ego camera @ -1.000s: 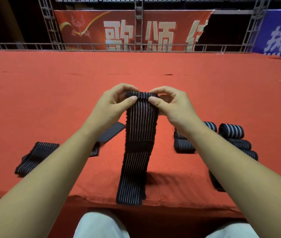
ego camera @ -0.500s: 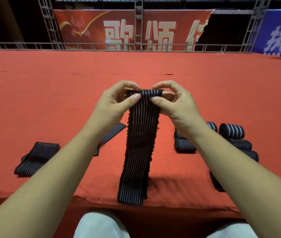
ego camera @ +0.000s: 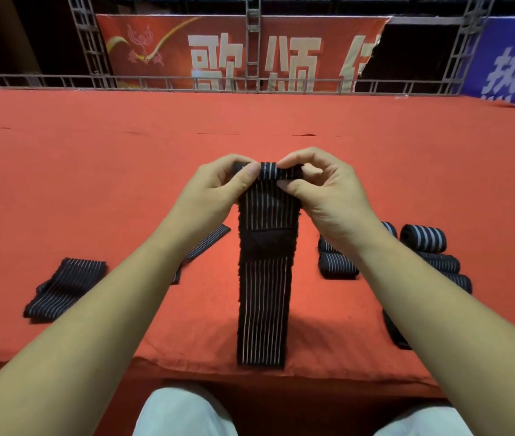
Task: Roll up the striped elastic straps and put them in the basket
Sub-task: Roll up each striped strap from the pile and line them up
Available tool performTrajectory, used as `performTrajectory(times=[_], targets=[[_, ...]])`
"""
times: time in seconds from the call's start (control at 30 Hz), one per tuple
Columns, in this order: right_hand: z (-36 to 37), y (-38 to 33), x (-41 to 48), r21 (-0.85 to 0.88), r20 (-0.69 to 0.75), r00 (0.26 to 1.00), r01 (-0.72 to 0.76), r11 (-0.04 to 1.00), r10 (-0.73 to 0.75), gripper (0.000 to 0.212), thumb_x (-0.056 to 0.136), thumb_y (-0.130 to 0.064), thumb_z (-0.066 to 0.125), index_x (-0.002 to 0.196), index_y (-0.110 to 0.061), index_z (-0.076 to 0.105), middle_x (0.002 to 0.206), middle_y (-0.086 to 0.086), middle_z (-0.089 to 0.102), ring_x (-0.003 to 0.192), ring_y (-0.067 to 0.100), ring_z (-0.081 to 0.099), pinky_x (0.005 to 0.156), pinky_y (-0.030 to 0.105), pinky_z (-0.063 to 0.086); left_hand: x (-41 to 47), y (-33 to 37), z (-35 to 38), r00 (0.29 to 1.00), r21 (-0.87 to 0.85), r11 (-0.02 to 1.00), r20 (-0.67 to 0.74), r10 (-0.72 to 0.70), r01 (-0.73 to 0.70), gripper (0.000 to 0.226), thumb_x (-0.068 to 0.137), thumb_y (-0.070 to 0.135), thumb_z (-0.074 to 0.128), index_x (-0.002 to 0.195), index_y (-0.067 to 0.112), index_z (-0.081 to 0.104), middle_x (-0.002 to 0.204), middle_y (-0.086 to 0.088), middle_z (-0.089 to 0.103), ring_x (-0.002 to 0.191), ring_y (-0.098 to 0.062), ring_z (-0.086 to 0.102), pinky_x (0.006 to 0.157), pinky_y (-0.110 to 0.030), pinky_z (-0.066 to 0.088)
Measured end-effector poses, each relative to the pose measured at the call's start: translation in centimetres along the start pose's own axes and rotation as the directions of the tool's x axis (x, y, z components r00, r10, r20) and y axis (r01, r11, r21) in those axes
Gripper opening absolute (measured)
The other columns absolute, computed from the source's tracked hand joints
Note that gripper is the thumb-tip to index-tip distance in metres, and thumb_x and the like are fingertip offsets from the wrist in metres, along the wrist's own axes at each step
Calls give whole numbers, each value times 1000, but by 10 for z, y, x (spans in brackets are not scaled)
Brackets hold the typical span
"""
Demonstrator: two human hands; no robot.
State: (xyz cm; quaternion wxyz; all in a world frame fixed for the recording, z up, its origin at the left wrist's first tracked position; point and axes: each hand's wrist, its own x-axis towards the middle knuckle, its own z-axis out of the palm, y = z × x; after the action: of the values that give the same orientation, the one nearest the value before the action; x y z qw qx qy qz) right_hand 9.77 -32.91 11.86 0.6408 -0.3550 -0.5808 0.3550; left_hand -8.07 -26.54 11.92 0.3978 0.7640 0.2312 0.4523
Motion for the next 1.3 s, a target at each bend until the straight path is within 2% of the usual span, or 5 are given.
performTrajectory(times=[0.17, 0.6, 0.8, 1.0, 1.3], targets=[[0, 2, 1, -85, 3, 994, -111, 990, 112, 23, 94, -20, 65, 117, -20, 63, 96, 10, 71, 93, 26, 69, 86, 52, 55, 2, 0, 1, 995, -25, 996, -43, 90, -91, 20, 99, 12, 58, 118, 8, 64, 105, 0, 68, 100, -11, 64, 89, -29, 52], [11, -2, -4, -262, -33, 997, -73, 962, 67, 24, 102, -19, 55, 125, -17, 56, 105, -1, 62, 95, 9, 60, 81, 30, 53, 3, 5, 25, 988, -44, 999, -157, -15, 8, 39, 100, 38, 47, 110, 4, 63, 98, -4, 64, 93, -15, 59, 87, -42, 49], [10, 3, -4, -392, -143, 989, -37, 919, -21, 15, 95, -28, 56, 105, -20, 61, 100, 2, 67, 96, 18, 64, 93, 51, 52, -3, -2, 28, 990, 63, 993, -95, 101, -95, 29, 98, 18, 53, 126, 14, 62, 118, -3, 66, 113, -17, 60, 102, -46, 49], [8, 6, -13, -372, -91, 991, 59, 926, -100, 19, 86, -11, 59, 98, -26, 60, 94, -5, 64, 93, 14, 61, 93, 48, 52, -9, 2, 38, 958, -85, 968, -146, -248, 237, 62, 95, 66, 41, 106, 9, 63, 95, -9, 68, 89, -17, 66, 78, -37, 52], [10, 17, -28, -477, -189, 980, -147, 867, 63, 25, 105, -37, 44, 111, -16, 56, 88, -11, 57, 82, 3, 54, 75, 26, 41, -24, -24, 56, 991, -85, 996, -125, -49, 39, 13, 100, 20, 49, 108, 25, 58, 102, 3, 63, 96, -8, 58, 89, -29, 47]])
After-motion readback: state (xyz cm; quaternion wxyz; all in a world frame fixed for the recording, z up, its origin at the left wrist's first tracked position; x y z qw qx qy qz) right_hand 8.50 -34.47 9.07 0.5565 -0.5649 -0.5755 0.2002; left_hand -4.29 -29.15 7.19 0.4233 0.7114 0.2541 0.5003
